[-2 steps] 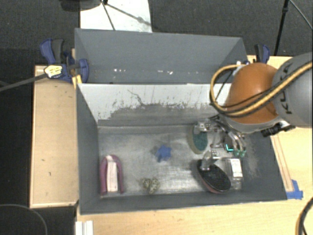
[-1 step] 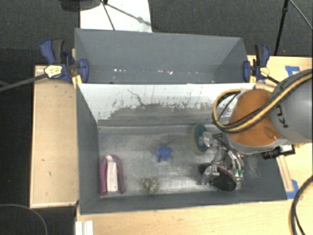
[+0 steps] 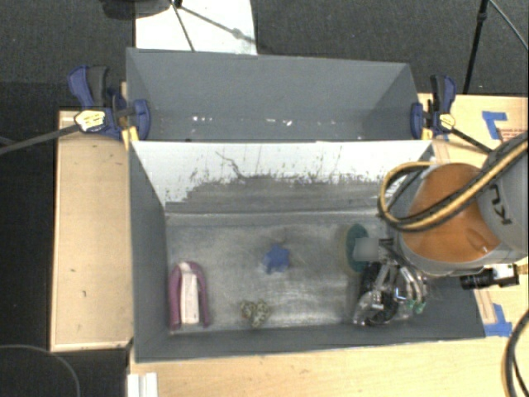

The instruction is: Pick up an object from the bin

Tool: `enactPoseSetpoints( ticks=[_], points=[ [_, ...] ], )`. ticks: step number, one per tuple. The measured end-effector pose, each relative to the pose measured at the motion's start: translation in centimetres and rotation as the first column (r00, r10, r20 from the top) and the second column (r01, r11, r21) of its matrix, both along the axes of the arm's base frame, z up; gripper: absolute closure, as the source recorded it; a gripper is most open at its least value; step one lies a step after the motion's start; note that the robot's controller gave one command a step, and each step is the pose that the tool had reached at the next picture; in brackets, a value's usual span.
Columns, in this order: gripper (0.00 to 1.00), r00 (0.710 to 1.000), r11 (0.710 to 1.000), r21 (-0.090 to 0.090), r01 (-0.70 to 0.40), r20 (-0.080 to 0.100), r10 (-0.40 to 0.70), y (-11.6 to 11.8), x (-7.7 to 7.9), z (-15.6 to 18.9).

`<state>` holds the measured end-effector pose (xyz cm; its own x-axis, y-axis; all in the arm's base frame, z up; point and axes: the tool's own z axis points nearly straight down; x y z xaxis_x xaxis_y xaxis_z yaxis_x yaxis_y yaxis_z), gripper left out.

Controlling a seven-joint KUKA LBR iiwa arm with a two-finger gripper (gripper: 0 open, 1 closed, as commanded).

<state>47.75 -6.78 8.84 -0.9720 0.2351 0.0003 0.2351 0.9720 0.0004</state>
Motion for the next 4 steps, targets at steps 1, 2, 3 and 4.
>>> enactPoseSetpoints(
  ticks=[1, 2, 3, 4],
  points=[
    [0.0, 0.968, 0.968, 0.0, 0.252, 0.005, -0.252, -1.4, -0.1, 4.1],
    [0.0, 0.984, 0.984, 0.0, 0.181, 0.004, -0.181, -1.2, 0.2, -1.9],
    [0.0, 0.999, 0.999, 0.011, 0.037, 0.005, -0.037, -5.7, 0.2, -0.9],
    [1.0, 0.999, 0.999, 0.003, 0.048, 0.003, -0.048, -6.3, 0.1, -1.0]
  ],
)
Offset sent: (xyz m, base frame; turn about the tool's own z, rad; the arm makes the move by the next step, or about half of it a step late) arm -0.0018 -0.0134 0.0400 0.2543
